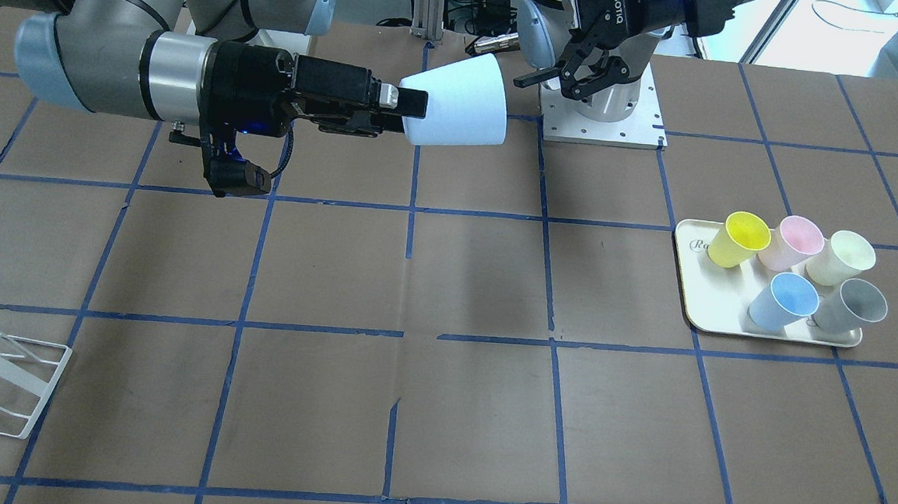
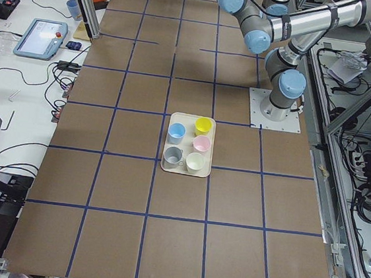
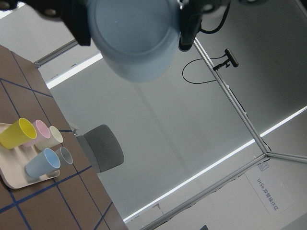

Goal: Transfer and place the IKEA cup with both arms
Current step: 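Close the left gripper on the cup's rim held by the right gripper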

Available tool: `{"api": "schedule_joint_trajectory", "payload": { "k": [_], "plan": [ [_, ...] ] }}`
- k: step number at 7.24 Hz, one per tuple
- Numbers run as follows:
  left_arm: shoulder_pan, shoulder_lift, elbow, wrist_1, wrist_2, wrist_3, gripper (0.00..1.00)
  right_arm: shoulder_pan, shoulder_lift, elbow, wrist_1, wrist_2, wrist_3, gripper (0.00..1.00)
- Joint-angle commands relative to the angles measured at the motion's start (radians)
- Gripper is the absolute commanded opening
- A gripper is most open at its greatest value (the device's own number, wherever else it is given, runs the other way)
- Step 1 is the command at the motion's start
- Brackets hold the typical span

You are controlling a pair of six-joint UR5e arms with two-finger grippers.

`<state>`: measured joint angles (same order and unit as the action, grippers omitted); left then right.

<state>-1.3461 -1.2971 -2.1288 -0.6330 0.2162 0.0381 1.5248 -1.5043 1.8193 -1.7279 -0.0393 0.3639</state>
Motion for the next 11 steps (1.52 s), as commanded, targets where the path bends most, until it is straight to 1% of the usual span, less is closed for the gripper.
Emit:
{"api": "schedule_joint_trajectory", "payload": {
  "k": [1, 3, 5, 6, 7, 8, 9, 10, 11],
  "plan": [
    [-0.004, -0.008, 0.003, 0.018, 0.005, 0.003, 1.0, 0.002, -0.001, 0.0, -0.007, -0.005, 0.018, 0.21],
    [-0.007, -0.014, 0.004, 0.048, 0.02, 0.003, 1.0, 0.035, 0.003, -0.003, -0.012, 0.005, 0.02, 0.23],
    [-0.022, -0.024, 0.004, 0.049, 0.032, 0.003, 1.0, 0.043, 0.001, -0.002, -0.01, 0.001, 0.029, 0.25],
    [-0.022, -0.028, 0.004, 0.05, 0.037, 0.003, 1.0, 0.043, 0.001, -0.002, -0.01, -0.001, 0.03, 0.28],
    [-0.024, -0.03, 0.004, 0.058, 0.042, 0.003, 0.92, 0.043, 0.001, -0.002, -0.01, 0.001, 0.035, 0.31],
    [-0.025, -0.028, 0.006, 0.064, 0.072, 0.003, 0.75, 0.043, 0.001, -0.002, -0.012, 0.001, 0.047, 0.32],
    [-0.031, -0.03, 0.006, 0.087, 0.084, 0.002, 0.66, 0.043, 0.001, -0.002, -0.012, 0.001, 0.047, 0.32],
    [-0.033, -0.03, 0.004, 0.087, 0.085, 0.002, 0.64, 0.043, 0.001, -0.002, -0.012, 0.001, 0.047, 0.35],
    [-0.033, -0.03, 0.004, 0.088, 0.085, 0.002, 0.58, 0.043, 0.001, -0.002, -0.012, -0.001, 0.047, 0.35]
  ]
}}
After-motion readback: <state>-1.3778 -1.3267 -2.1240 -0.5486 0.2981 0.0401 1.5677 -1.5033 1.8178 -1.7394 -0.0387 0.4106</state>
